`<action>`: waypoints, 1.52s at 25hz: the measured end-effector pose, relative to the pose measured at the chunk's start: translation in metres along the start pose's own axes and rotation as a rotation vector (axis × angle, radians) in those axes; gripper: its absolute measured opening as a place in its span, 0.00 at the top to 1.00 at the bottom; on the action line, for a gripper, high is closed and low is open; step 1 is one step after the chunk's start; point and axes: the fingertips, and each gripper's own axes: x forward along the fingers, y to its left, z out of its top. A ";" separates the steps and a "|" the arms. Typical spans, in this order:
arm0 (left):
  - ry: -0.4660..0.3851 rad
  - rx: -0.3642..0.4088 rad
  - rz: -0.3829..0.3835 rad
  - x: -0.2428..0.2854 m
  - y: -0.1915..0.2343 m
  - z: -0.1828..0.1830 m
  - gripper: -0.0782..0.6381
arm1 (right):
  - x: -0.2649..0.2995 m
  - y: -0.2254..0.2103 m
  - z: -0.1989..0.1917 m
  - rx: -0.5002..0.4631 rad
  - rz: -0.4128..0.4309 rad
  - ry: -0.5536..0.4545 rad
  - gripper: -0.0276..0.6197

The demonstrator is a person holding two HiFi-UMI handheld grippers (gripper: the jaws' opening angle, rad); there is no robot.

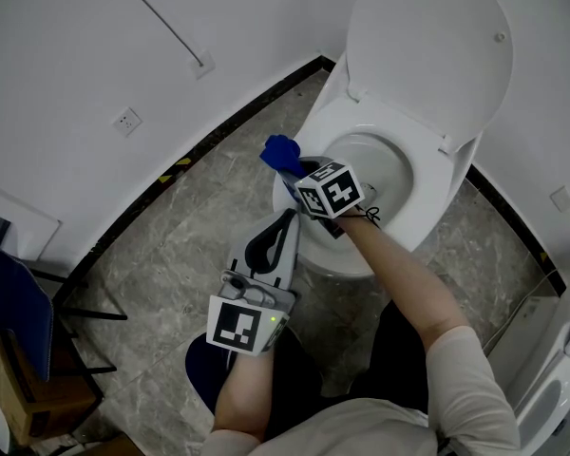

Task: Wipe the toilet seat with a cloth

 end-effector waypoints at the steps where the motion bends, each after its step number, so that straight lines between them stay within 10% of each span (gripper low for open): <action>1: -0.008 -0.006 0.001 0.000 0.001 0.001 0.88 | 0.000 0.002 -0.001 -0.002 0.008 0.004 0.86; 38: -0.034 0.002 0.071 -0.014 0.014 0.016 0.88 | -0.016 0.070 -0.026 -0.064 0.191 0.145 0.86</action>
